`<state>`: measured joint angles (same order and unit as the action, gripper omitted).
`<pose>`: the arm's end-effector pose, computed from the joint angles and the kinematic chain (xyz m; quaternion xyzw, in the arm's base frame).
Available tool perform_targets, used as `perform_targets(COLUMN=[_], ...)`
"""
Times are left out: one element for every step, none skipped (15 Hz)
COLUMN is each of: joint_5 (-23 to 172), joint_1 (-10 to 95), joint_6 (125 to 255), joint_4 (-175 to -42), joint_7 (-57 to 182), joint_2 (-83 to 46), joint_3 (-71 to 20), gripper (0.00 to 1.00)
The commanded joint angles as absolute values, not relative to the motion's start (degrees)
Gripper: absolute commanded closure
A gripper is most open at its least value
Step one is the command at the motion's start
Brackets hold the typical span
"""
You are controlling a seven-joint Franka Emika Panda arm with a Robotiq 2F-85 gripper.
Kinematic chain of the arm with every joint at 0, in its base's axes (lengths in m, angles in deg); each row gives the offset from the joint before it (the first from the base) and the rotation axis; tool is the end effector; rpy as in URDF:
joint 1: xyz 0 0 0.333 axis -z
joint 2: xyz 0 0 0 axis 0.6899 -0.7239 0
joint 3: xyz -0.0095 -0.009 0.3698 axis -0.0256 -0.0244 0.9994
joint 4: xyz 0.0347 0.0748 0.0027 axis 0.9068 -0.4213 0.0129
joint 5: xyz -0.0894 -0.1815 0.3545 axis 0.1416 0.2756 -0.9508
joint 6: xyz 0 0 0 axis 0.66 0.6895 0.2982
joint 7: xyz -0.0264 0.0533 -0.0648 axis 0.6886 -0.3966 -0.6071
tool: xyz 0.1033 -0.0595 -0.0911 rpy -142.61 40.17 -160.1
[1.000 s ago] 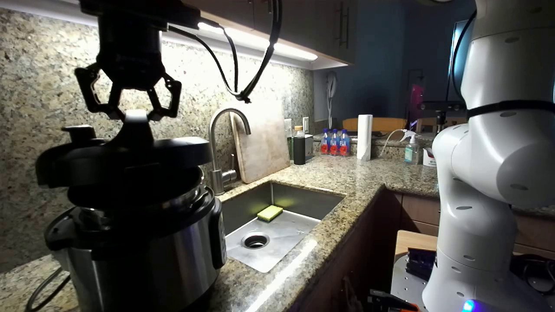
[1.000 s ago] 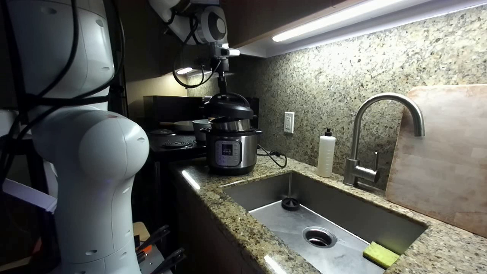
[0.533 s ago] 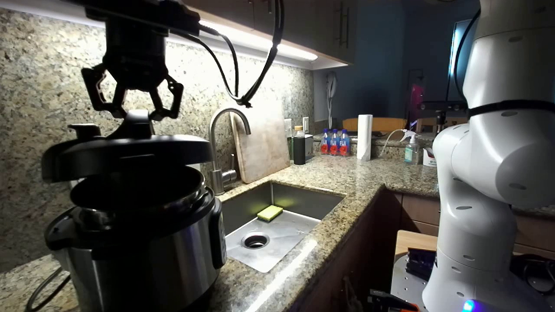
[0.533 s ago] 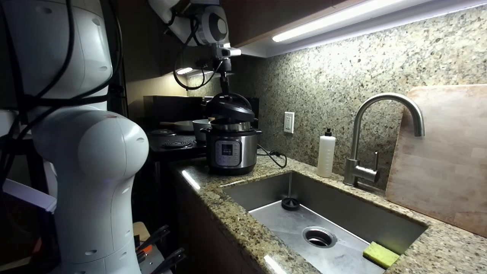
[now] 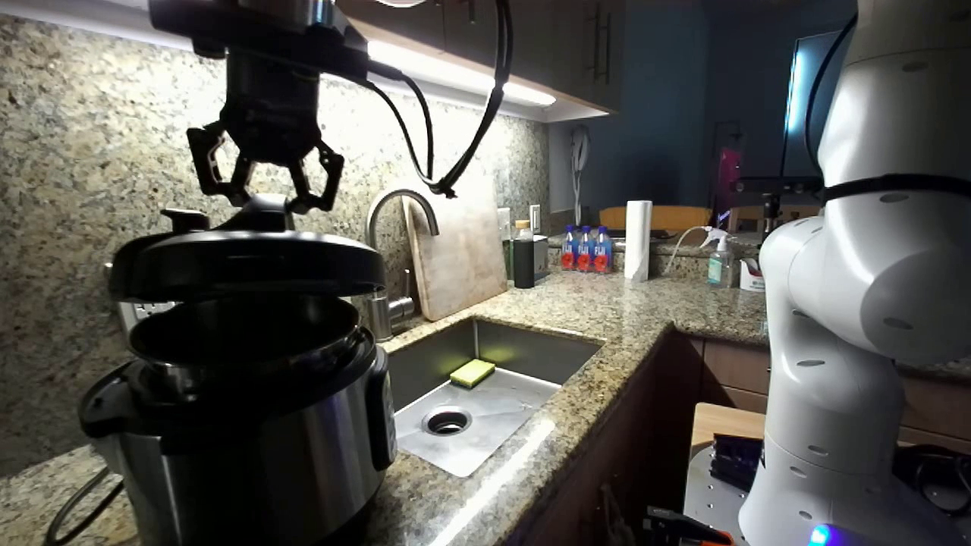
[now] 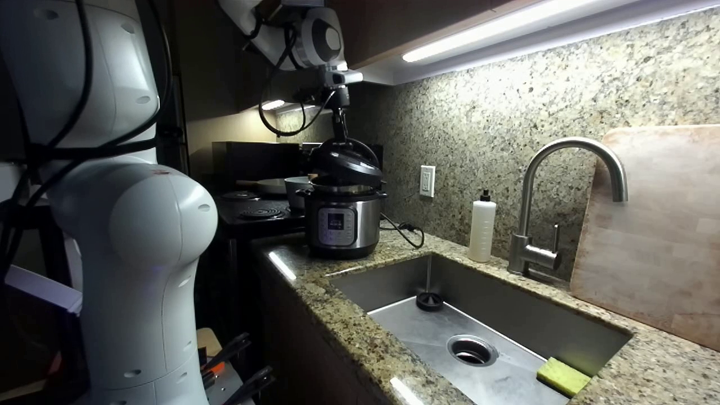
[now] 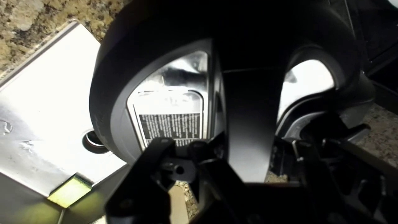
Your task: Remove the black lid from the rice cooker and put it in the sink
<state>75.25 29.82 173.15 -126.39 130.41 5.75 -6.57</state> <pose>0.4947 0.2730 0.5809 -0.9229 0.3599 -0.1168 0.0710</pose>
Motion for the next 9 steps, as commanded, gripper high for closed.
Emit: perform_targets(joint_5=[76.1,76.2,76.2,76.1,76.2,76.0,75.9,75.8,75.7], joint_1=[31.6,32.0,32.4,32.8,33.2,33.7,34.2,34.7,35.2], joint_6=[173.7,173.6,173.5,173.4,173.3,173.3,173.2,173.5,173.4], joint_4=[-129.5,-129.9,-130.4,-130.7,-131.2,-131.8,-132.5,-133.4,-134.1], joint_7=[132.2,132.1,132.0,131.9,131.9,131.7,131.6,131.5,131.4], joint_2=[11.4,12.2,12.9,13.8,14.6,15.4,16.3,17.1,17.9], joint_3=[-6.7,-6.8,-6.9,-7.0,-7.1,-7.3,-7.4,-7.7,-7.8], gripper=[0.89,0.89,0.89,0.89,0.89,0.89,0.89,0.89,0.89])
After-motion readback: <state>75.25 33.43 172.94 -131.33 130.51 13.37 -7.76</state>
